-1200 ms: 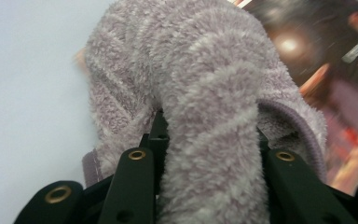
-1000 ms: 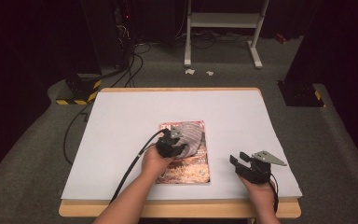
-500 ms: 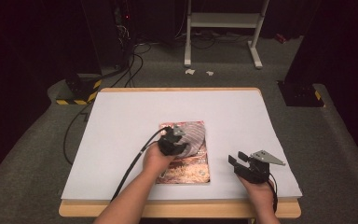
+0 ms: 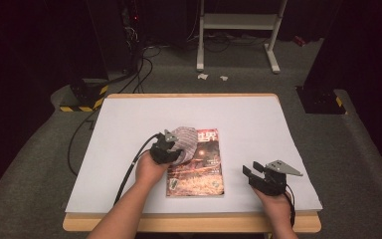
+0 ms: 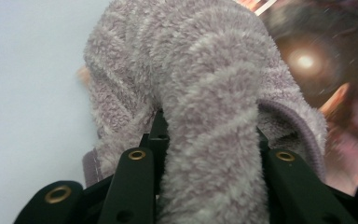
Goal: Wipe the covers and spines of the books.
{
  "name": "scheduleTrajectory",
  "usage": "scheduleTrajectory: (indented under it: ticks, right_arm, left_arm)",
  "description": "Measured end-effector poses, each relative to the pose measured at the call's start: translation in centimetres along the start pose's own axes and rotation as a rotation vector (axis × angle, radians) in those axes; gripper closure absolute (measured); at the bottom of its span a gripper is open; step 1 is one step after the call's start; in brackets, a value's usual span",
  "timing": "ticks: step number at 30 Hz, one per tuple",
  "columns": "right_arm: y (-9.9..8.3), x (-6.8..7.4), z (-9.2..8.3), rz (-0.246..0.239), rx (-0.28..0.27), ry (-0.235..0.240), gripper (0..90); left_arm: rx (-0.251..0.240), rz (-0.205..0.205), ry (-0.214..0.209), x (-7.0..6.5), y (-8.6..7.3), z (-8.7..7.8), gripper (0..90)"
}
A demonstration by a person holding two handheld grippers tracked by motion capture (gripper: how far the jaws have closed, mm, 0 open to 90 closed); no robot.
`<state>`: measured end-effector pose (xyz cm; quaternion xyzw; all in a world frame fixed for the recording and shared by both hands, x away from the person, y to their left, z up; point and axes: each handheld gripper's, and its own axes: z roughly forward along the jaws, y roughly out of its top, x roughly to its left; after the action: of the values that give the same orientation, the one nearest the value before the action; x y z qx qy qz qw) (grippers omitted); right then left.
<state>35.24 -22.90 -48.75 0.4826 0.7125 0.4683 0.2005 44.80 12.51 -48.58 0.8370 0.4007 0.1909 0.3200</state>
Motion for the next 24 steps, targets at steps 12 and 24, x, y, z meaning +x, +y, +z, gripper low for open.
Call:
scheduleTrajectory:
  ticks: [12, 24]
  right_arm:
    - [-0.1, 0.0, 0.2, 0.004, 0.006, 0.007, 49.6]
    - [-0.1, -0.2, 0.0, 0.018, 0.000, 0.010, 49.6]
  left_arm:
    - [-0.041, 0.090, -0.115, -6.3, 4.7, 4.0, 66.3]
    - [-0.001, 0.048, -0.078, -3.1, 7.2, 6.0, 65.7]
